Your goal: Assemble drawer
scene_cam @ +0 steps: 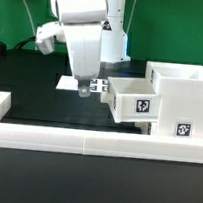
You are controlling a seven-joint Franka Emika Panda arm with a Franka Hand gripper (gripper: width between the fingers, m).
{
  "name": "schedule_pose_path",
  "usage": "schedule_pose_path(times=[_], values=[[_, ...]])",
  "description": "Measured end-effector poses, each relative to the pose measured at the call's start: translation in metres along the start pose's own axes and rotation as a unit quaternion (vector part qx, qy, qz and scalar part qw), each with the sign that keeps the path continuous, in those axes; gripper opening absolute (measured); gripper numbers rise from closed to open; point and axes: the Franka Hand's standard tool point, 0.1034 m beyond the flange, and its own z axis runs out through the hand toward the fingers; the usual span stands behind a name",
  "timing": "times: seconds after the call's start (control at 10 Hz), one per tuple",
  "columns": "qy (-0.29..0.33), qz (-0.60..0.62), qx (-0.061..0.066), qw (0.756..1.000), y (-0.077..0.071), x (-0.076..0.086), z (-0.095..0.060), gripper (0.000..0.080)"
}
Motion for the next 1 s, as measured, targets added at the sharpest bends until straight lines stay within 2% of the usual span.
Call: schedule_pose_path(times=[0.3,1.0], values=[[0.004,0.042,0.006,0.999,0.003,0.024,0.010,0.0649],[-0.016,0.156,0.003,0.988,0.006,0.034,0.013,0.0649]])
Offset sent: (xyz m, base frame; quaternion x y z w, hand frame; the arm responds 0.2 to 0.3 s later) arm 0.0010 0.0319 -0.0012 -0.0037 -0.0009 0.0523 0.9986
